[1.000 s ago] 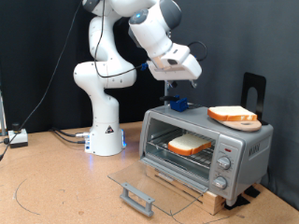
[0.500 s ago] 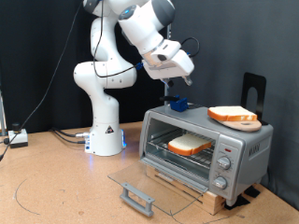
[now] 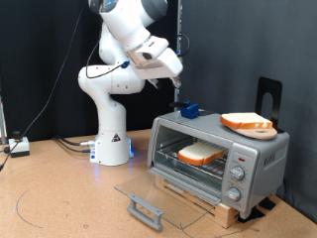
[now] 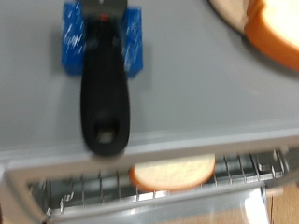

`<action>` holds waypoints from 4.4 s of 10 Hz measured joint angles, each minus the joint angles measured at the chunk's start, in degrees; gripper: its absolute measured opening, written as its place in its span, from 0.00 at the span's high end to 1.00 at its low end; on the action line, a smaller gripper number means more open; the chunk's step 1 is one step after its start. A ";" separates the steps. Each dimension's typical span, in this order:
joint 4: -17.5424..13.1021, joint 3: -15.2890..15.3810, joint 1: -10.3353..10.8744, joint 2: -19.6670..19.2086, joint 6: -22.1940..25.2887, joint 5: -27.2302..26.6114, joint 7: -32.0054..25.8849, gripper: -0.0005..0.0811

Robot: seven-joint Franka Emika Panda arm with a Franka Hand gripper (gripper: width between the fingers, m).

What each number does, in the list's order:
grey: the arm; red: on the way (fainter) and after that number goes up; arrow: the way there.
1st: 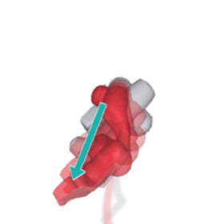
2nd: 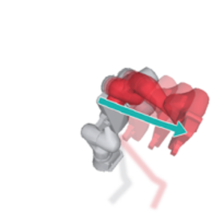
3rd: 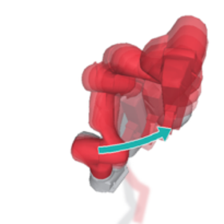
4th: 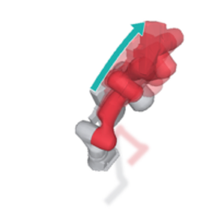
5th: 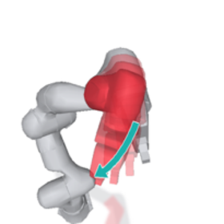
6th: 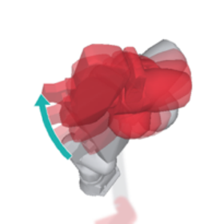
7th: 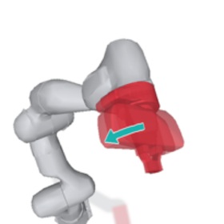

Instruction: Make a piece of toast with the oven

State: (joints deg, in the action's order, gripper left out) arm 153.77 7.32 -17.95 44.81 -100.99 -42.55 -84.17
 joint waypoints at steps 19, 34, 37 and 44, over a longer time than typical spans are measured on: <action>-8.13 -1.48 -10.22 -19.59 3.49 5.92 43.61 0.01; -23.12 -9.11 -18.66 -44.47 5.67 10.96 53.76 0.01; -23.44 -9.26 -18.83 -45.77 2.61 10.95 50.76 0.01; -23.56 -6.20 -17.20 -58.23 0.82 16.15 59.03 0.01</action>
State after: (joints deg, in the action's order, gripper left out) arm 130.22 1.12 -35.15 -13.43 -100.16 -26.40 -25.14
